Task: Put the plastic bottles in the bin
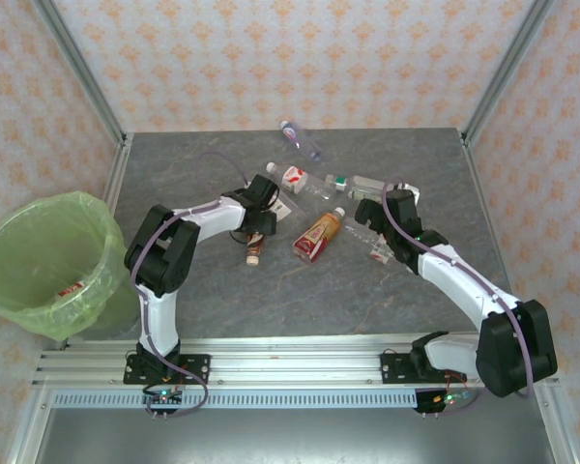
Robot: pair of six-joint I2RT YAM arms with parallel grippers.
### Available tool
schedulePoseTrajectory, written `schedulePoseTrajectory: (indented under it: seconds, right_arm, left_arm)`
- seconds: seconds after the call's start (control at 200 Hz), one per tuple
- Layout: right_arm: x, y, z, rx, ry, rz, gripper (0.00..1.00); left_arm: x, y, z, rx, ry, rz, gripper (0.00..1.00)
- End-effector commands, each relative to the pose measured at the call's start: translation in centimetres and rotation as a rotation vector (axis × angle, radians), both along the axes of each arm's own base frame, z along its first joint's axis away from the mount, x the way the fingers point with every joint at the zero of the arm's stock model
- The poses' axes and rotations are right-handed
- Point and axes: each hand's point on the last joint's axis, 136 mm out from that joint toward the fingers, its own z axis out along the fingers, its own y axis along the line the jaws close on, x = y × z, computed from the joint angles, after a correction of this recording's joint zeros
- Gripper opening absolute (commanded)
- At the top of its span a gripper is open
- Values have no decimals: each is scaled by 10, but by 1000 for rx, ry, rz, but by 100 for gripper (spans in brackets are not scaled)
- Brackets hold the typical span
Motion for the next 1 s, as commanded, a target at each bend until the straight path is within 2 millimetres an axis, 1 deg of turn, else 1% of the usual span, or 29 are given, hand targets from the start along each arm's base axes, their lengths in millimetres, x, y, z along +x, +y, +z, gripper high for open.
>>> schedulePoseTrajectory:
  seconds: [0.0, 0.025, 0.03, 0.04, 0.1, 0.27, 0.4, 0.485, 0.596, 0.686, 0.761, 0.891, 0.996]
  right_arm:
    - [-2, -1, 5, -1, -18, 1, 99]
    - [-2, 0, 5, 1, -14, 7, 99]
    - [-2, 1, 6, 1, -14, 10, 99]
    - [-2, 2, 6, 3, -13, 14, 99]
    - [-2, 6, 7, 12, -9, 42, 99]
    - [-2, 40, 12, 92, -12, 216, 99]
    - [-1, 50, 12, 90, -11, 263, 99]
    - [1, 48, 12, 65, -14, 249, 99]
    - [3, 39, 11, 20, -15, 215, 99]
    - [1, 28, 8, -35, -4, 180, 99]
    - [0, 23, 7, -62, 4, 170, 99]
    - [2, 17, 8, -68, -8, 130, 99]
    - [6, 11, 15, -82, -41, 97, 99]
  left_arm:
    - [2, 8, 25, 40, -60, 22, 62]
    - [1, 8, 23, 43, -57, 24, 61]
    - [2, 8, 29, 38, -70, 25, 60]
    - [2, 8, 34, 31, -81, 26, 60]
    - [0, 8, 43, 21, -97, 25, 60]
    - [-4, 8, 62, -13, -141, 15, 59]
    - [-5, 9, 80, -29, -186, 15, 58]
    - [-7, 11, 93, -38, -217, 17, 58]
    - [-9, 14, 113, -48, -262, 17, 58]
    - [-12, 17, 130, -47, -288, 17, 58]
    - [-14, 19, 144, -47, -311, 15, 57]
    - [-18, 27, 170, -46, -365, 33, 57]
    - [-22, 37, 190, -36, -418, 69, 57]
